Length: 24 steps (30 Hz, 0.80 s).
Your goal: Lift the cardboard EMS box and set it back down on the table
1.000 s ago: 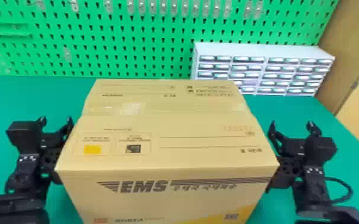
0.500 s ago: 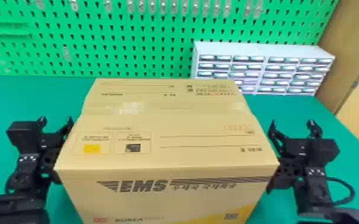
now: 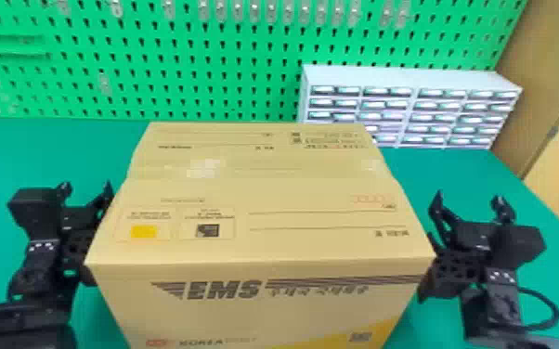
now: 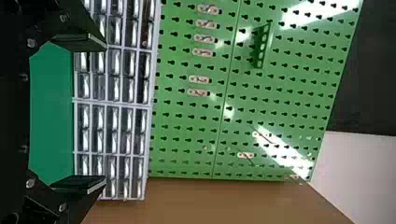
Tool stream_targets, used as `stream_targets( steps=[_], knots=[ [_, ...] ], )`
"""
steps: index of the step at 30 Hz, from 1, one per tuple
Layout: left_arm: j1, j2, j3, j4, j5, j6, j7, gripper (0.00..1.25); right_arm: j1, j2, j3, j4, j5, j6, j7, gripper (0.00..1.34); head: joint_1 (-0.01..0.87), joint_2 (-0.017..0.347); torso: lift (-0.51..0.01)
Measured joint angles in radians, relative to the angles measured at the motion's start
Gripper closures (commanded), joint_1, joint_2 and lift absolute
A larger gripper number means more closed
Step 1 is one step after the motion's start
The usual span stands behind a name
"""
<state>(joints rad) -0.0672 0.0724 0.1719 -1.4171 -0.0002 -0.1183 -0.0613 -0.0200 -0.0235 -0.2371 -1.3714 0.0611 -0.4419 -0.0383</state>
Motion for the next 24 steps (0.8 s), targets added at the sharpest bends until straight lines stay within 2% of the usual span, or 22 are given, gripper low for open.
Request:
stream_targets(
  steps=[9,24],
  knots=[
    [-0.002,0.001,-0.005,0.001,0.003,0.006,-0.009,0.55,-0.003,0.003,0.005,-0.001,-0.023,0.000,0.000,0.28,0.678,-0.014,-0.088],
    [-0.022,0.001,-0.058,0.007,0.012,0.021,-0.026,0.55,-0.026,-0.002,0.042,-0.002,0.011,0.017,0.000,0.28,0.678,-0.014,-0.088]
  ],
)
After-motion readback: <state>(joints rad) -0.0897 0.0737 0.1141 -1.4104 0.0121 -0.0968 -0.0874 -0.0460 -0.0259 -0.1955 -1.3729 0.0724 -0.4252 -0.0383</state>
